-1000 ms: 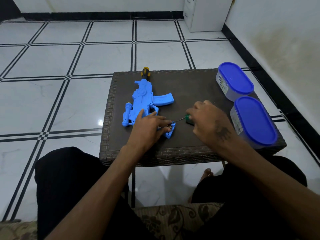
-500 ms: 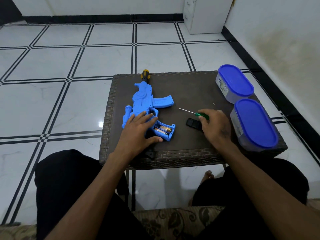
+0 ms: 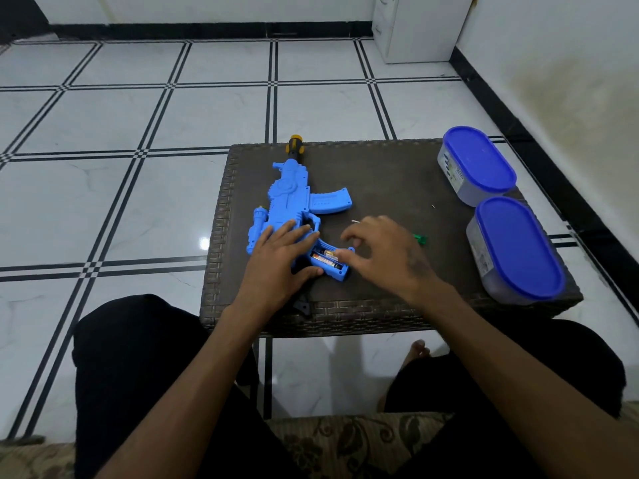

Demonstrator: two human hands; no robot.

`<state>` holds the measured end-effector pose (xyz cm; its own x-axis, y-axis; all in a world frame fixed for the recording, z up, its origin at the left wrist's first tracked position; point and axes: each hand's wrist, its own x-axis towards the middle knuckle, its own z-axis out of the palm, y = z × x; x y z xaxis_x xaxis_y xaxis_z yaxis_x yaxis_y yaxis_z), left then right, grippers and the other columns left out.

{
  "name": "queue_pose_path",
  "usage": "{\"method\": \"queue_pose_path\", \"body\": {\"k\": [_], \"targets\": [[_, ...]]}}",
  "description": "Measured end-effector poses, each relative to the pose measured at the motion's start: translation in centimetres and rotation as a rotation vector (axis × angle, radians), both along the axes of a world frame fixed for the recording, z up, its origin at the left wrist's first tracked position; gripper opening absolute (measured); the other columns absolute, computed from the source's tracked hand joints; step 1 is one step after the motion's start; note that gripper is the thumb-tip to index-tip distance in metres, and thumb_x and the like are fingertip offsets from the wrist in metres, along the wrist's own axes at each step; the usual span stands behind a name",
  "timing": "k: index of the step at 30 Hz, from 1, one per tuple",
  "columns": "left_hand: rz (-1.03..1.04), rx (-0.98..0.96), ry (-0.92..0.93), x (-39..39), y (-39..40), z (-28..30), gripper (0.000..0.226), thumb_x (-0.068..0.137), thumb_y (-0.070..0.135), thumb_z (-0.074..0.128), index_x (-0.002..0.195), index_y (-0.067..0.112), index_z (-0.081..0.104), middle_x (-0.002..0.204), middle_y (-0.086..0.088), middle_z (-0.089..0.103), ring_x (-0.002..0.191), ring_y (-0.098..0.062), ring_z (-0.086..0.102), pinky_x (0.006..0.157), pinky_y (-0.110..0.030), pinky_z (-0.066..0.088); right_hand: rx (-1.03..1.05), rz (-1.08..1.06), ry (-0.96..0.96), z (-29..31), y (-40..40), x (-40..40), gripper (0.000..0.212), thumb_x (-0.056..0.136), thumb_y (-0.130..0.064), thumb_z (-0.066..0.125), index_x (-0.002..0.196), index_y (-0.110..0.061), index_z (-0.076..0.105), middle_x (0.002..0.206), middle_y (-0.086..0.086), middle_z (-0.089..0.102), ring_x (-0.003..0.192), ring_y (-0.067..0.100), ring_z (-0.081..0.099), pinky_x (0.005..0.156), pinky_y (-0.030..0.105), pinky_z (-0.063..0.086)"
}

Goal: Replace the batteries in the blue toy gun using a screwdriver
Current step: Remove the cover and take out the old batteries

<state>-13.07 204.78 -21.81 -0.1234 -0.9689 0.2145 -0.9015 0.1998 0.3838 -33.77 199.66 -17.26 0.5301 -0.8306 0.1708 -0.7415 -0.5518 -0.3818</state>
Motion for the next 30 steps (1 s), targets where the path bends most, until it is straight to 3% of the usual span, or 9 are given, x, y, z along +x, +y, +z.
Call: {"method": "queue_pose_path", "body": {"k": [5, 13, 16, 19, 24, 30], "targets": [[0.003, -0.009, -0.006, -0.1, 0.1, 0.0, 0.064, 0.084, 0.043, 0.069, 0.142, 0.024, 0.048, 0.148, 0.002, 0.046, 0.144, -0.021, 0.03, 0.118, -0.044, 0.014, 0.126, -0.021, 0.05, -0.5, -0.1, 1.4, 0.02, 0.081, -0.034, 0.074, 0.095, -0.021, 0.066, 0.091, -0.002, 0.059, 0.083, 0.017, 0.058, 0.07, 0.029, 0.041], [0.005, -0.006, 0.001, -0.1, 0.1, 0.1, 0.062, 0.085, 0.043, 0.067, 0.142, 0.025, 0.048, 0.149, 0.003, 0.044, 0.145, -0.019, 0.027, 0.119, -0.043, 0.011, -0.088, 0.046, 0.329, 0.1, 0.8, 1.8, 0.02, 0.095, -0.032, 0.053, 0.101, -0.016, 0.061, 0.106, 0.005, 0.059, 0.096, 0.024, 0.059, 0.073, 0.034, 0.042], [0.006, -0.004, 0.002, 0.0, 0.2, 0.1, 0.062, 0.085, 0.044, 0.066, 0.142, 0.025, 0.047, 0.15, 0.003, 0.044, 0.145, -0.019, 0.027, 0.12, -0.043, 0.011, -0.036, 0.001, 0.226, 1.3, 0.0, 0.4, 0.021, 0.093, -0.035, 0.057, 0.095, -0.015, 0.065, 0.096, 0.004, 0.06, 0.086, 0.021, 0.058, 0.067, 0.031, 0.039], [0.011, -0.016, 0.018, -0.1, 0.3, 0.0, 0.062, 0.085, 0.044, 0.067, 0.141, 0.025, 0.049, 0.149, 0.003, 0.045, 0.144, -0.02, 0.028, 0.119, -0.043, 0.011, -0.021, -0.195, 0.097, 2.4, -2.3, -2.3, 0.016, 0.09, -0.033, 0.063, 0.094, -0.02, 0.069, 0.089, -0.001, 0.061, 0.078, 0.016, 0.057, 0.068, 0.035, 0.05], [0.031, -0.02, 0.018, -0.7, 0.3, -0.2, 0.061, 0.086, 0.041, 0.067, 0.142, 0.024, 0.048, 0.148, 0.001, 0.046, 0.144, -0.022, 0.028, 0.118, -0.042, 0.009, 0.068, -0.365, 0.146, 1.4, -6.8, -4.3, 0.016, 0.093, -0.027, 0.063, 0.101, -0.016, 0.07, 0.087, -0.001, 0.062, 0.078, 0.013, 0.057, 0.067, 0.03, 0.048], [0.015, -0.015, 0.048, -0.6, 0.5, -0.1, 0.064, 0.084, 0.05, 0.06, 0.14, 0.021, 0.05, 0.147, 0.0, 0.047, 0.144, -0.023, 0.029, 0.118, -0.044, 0.011, 0.128, -0.392, 0.138, -0.2, -8.0, -4.1, 0.021, 0.093, -0.029, 0.062, 0.109, -0.017, 0.066, 0.094, -0.001, 0.063, 0.084, 0.014, 0.057, 0.073, 0.033, 0.051]]}}
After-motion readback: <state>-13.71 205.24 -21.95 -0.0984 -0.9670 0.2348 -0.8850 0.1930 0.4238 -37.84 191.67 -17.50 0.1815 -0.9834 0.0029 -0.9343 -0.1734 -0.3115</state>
